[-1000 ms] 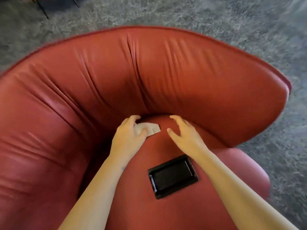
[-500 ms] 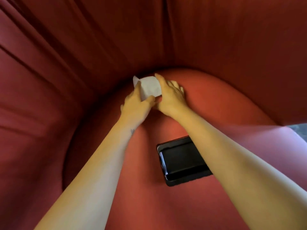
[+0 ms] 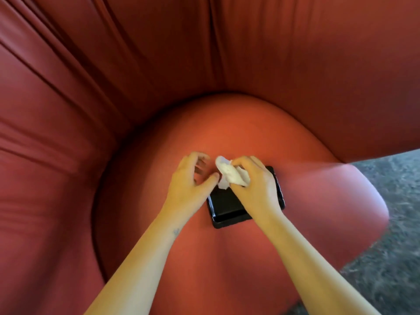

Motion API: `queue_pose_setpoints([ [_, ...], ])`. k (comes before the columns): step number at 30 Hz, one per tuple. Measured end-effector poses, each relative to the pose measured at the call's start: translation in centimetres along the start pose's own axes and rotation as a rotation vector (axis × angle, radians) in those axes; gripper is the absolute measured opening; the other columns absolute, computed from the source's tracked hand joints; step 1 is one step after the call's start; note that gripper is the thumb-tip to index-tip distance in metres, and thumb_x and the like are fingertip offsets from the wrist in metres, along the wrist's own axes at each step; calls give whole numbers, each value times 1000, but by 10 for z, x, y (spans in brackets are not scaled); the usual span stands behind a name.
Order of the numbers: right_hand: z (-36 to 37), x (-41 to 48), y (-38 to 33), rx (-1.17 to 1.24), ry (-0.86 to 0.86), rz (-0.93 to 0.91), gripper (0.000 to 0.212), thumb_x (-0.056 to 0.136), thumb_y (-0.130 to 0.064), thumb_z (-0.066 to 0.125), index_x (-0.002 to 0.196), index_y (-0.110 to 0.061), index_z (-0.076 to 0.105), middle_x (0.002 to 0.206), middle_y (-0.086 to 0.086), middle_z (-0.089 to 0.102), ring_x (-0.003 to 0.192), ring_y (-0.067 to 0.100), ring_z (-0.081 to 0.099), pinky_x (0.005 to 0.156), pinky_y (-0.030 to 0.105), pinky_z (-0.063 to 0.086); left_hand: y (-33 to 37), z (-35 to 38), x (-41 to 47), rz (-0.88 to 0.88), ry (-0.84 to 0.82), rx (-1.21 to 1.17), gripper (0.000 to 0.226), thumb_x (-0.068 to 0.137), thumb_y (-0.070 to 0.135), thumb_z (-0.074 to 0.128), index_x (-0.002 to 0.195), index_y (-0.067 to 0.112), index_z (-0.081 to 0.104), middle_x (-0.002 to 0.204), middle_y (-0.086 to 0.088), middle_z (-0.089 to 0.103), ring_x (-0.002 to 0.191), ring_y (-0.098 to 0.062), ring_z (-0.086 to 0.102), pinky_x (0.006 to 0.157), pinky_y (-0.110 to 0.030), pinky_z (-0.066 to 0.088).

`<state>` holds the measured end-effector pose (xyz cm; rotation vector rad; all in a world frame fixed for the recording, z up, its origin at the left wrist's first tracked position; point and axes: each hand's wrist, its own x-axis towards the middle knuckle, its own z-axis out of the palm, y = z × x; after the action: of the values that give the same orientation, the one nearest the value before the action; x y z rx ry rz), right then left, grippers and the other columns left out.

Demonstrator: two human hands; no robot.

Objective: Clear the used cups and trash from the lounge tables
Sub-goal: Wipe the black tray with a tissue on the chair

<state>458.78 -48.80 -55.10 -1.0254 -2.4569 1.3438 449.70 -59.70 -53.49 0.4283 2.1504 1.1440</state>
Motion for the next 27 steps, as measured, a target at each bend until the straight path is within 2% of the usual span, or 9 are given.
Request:
queue_pose_setpoints([
  [2, -7, -22, 16, -117, 43, 41, 13, 77, -10, 68, 76, -13, 55, 78, -7, 48, 65, 7, 38, 53, 21, 26, -9, 9, -16, -2, -141, 272, 55, 70, 35, 66, 121, 34, 45, 117, 13, 46, 110, -5, 44, 86, -14, 36],
  [4, -10, -38, 30, -214, -35, 35, 13, 75, 0, 65, 80, -8, 56, 82, -2, 51, 65, 14, 44, 55, 27, 35, -20, 23, -29, 44, -239, 556, 91, 62, 54, 65, 140, 31, 24, 138, 6, 31, 127, -13, 28, 103, -29, 29],
  [8, -11, -52, 46, -377, -168, -13, 34, 69, -1, 64, 102, -7, 63, 100, 8, 63, 88, 31, 59, 78, 37, 43, -41, 50, -41, 105, -228, 892, 126, 54, 71, 65, 146, 23, -6, 148, -1, 8, 137, -24, 9, 110, -43, 17],
  [10, -11, -55, 51, -479, -181, -68, 42, 70, -20, 71, 109, -9, 63, 108, 6, 64, 100, 29, 60, 88, 40, 41, -47, 57, -39, 113, -180, 943, 129, 53, 65, 72, 146, 21, -6, 146, -5, 13, 136, -29, 15, 109, -46, 20],
  [13, -15, -60, 57, -631, -299, -131, 63, 65, -40, 72, 120, -11, 57, 122, 4, 57, 114, 27, 50, 98, 43, 33, -49, 61, -34, 146, -115, 904, 117, 56, 51, 76, 146, 18, 9, 140, -7, 28, 123, -28, 30, 101, -39, 30],
  [16, -18, -64, 57, -763, -314, -174, 72, 55, -31, 81, 120, -11, 57, 118, 7, 57, 106, 30, 55, 92, 44, 40, -44, 57, -34, 177, -109, 780, 109, 52, 42, 78, 142, 17, 23, 132, -3, 36, 110, -24, 33, 94, -30, 32],
  [19, -27, -66, 51, -710, -154, -236, 59, 50, -14, 84, 106, -11, 64, 101, 7, 63, 85, 27, 62, 81, 38, 45, -31, 49, -40, 229, -106, 747, 106, 50, 49, 77, 140, 17, 29, 129, 0, 38, 105, -24, 35, 92, -26, 29],
  [23, -51, -72, 35, -696, -14, -348, 38, 54, -5, 81, 90, -11, 68, 84, 4, 65, 69, 26, 61, 78, 31, 30, 0, 36, -46, 273, -140, 764, 109, 52, 54, 74, 142, 23, 22, 132, 3, 34, 107, -23, 34, 93, -32, 32],
  [27, -83, -91, 1, -710, 73, -356, 29, 58, -6, 83, 82, -14, 69, 78, 1, 64, 64, 23, 59, 71, 31, 42, 44, 20, -60, 397, -190, 810, 109, 58, 60, 68, 146, 25, 12, 140, 4, 24, 120, -24, 31, 102, -37, 23],
])
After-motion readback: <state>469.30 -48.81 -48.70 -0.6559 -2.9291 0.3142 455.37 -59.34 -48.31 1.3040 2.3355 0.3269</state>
